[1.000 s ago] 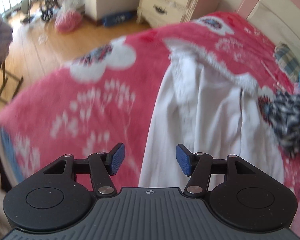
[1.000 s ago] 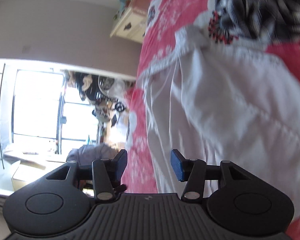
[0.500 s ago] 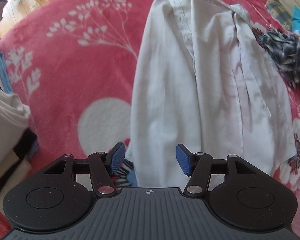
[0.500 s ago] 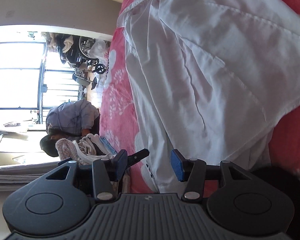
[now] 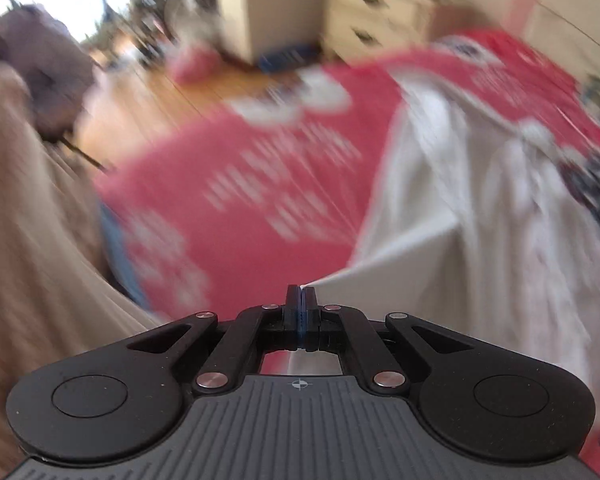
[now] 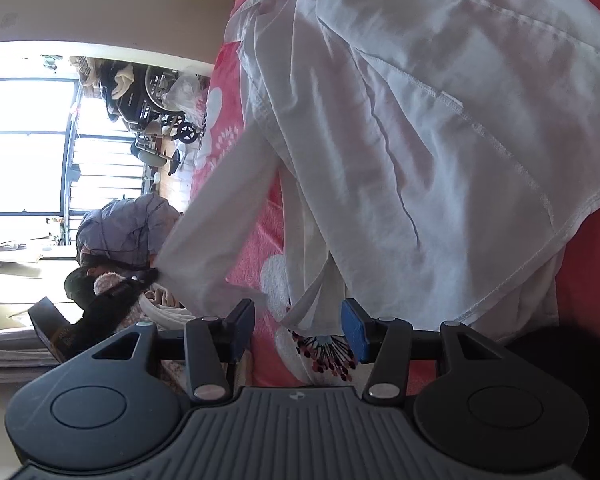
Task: Fold clothes
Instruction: 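Lay the shirt flat on the bed and open both grippers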
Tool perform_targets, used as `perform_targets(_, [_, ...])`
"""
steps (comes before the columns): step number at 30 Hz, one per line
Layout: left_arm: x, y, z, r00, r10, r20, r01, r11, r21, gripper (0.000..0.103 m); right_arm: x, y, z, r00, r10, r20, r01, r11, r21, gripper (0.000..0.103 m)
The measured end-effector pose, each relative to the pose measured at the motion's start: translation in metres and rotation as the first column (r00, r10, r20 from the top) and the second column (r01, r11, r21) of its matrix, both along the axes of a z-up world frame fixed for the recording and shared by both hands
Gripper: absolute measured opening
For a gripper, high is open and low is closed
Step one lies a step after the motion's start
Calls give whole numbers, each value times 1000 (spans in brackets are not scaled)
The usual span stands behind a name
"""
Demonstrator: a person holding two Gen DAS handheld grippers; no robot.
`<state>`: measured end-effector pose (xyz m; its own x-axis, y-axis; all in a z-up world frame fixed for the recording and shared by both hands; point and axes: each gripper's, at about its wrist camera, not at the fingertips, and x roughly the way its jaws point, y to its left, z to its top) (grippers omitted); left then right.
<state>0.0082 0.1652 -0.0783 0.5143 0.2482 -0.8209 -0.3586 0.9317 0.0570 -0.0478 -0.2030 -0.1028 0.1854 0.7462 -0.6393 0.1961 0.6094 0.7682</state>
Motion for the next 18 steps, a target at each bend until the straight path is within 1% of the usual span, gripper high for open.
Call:
perform_targets(1, [4, 12, 13, 999, 29, 30, -31, 997, 70, 0, 0, 2, -2, 1000, 2, -2, -2, 1000, 2, 52])
perform_targets(2, [11, 24, 21, 997, 59, 45, -65, 986, 153, 0, 0, 3, -3, 1000, 4, -5, -4, 1000, 3, 52])
perform_targets(3, [18, 34, 23, 995, 90, 46, -97, 974, 202, 0, 0, 4, -4, 1000, 5, -8, -5, 1000, 3, 52])
perform_targets(4, [27, 43, 20, 993, 114, 22, -116, 966, 230, 1, 0, 4, -5, 1000, 5, -11, -5, 1000, 2, 52])
perform_targets(5, [36, 52, 16, 990, 138, -3, -132, 958, 255, 4, 0, 4, -5, 1000, 4, -13, -4, 1000, 0, 52])
perform_targets(6, [44, 61, 11, 986, 162, -28, -148, 948, 281, 8, -1, 3, -5, 1000, 1, -14, -1, 1000, -4, 52])
perform_targets(8, [55, 70, 3, 975, 212, -68, -181, 932, 314, 30, -1, -1, -5, 1000, -9, -13, 9, 1000, -10, 52])
perform_targets(9, [56, 72, 2, 974, 218, -66, -188, 931, 313, 33, 0, -3, -6, 1000, -15, -14, 15, 1000, -11, 52])
perform_targets(10, [54, 69, 3, 975, 215, -46, -192, 933, 305, 35, 0, -5, -7, 1000, -21, -18, 21, 1000, -13, 52])
perform_targets(12, [45, 60, 10, 978, 205, 25, -204, 937, 283, 37, 2, -8, -9, 999, -26, -21, 25, 1000, -18, 52])
perform_targets(13, [39, 52, 13, 984, 173, 47, -179, 948, 264, 40, 3, -8, -10, 1000, -23, -20, 23, 1000, -20, 52])
perform_targets(15, [29, 34, 19, 991, 102, 92, -121, 967, 226, 41, 4, -7, -12, 1000, -16, -20, 16, 1000, -22, 52])
perform_targets(16, [23, 23, 20, 996, 38, 85, -54, 980, 192, 44, 4, -6, -13, 1000, -14, -22, 13, 1000, -22, 52])
perform_targets(17, [17, 12, 20, 997, -29, 78, 16, 988, 156, 50, 3, -5, -15, 1000, -13, -25, 12, 1000, -24, 52])
perform_targets(18, [11, 1, 18, 994, -92, 52, 86, 990, 116, 53, 3, -5, -15, 1000, -11, -28, 11, 1000, -26, 52])
